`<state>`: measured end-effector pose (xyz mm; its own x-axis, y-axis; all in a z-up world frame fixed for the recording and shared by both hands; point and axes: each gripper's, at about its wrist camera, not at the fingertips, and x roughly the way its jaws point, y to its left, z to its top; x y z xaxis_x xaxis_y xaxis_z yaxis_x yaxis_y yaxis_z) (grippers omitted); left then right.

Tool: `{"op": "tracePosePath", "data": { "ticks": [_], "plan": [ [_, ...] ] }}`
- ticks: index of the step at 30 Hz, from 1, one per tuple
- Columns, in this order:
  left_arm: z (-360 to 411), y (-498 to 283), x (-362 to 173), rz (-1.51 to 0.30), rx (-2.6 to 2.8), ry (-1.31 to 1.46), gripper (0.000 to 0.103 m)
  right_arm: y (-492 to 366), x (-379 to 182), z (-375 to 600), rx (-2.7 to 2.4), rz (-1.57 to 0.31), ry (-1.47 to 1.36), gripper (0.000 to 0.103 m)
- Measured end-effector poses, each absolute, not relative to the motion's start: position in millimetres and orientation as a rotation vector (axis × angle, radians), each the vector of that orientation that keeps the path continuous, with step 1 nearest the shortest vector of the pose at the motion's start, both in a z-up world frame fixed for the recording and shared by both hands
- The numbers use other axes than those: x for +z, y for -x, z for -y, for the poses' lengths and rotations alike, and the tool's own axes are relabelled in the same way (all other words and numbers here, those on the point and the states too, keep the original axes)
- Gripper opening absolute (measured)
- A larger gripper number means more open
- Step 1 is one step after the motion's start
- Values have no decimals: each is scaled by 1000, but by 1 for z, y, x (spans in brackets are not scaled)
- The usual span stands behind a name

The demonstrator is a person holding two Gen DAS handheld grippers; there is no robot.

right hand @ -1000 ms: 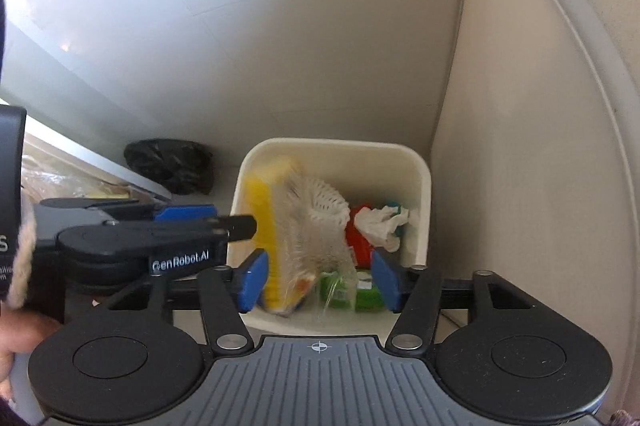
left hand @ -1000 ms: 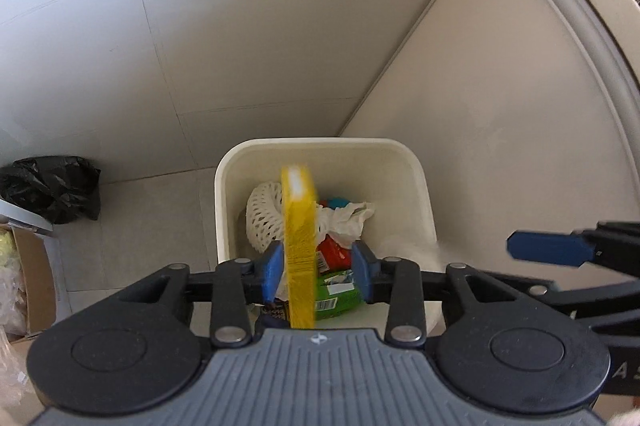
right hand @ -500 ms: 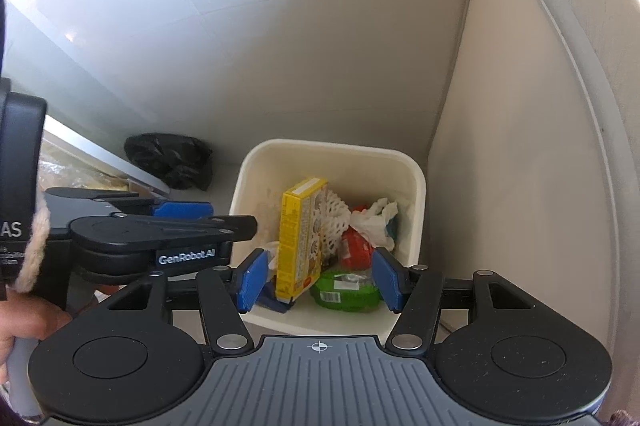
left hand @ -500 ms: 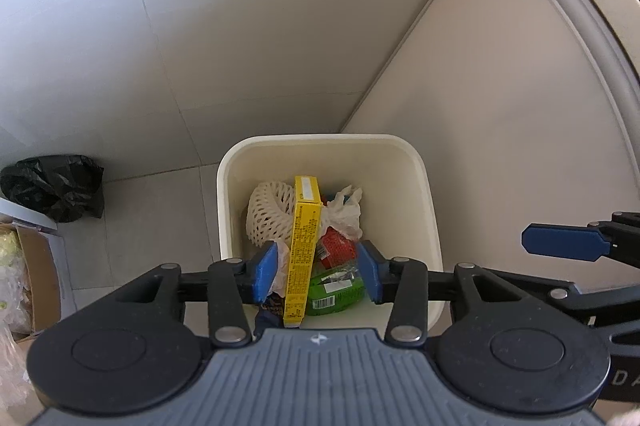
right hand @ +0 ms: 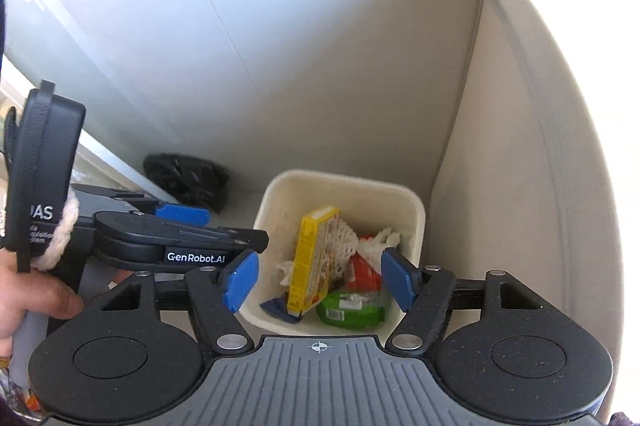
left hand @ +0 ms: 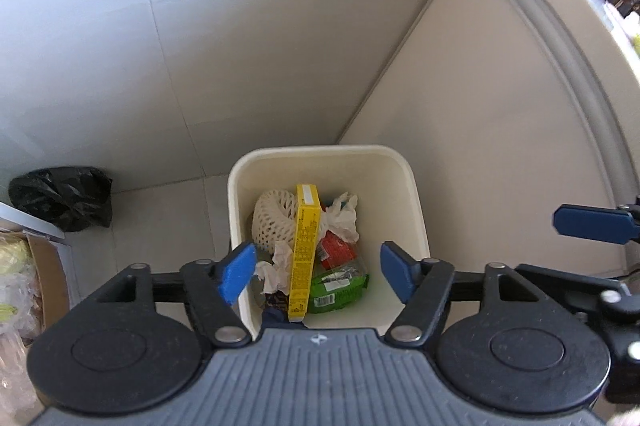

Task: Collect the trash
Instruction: 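Raise both open tools from the bin back toward the counter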

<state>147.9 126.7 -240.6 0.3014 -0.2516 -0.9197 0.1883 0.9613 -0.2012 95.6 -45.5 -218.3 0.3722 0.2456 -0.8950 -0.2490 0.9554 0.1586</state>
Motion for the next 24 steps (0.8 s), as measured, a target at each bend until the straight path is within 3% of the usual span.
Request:
{"op": "tracePosePath", "data": {
  "ticks": [13,24],
  "plan": [
    [-107,-145,-171,-1079,-330,-13,94,-73,-137,86,287,-889,-23,82],
    [-51,-149,-122,-995,-401,-62,99,-70,-90,163,167,-769,-9,90]
  ]
}}
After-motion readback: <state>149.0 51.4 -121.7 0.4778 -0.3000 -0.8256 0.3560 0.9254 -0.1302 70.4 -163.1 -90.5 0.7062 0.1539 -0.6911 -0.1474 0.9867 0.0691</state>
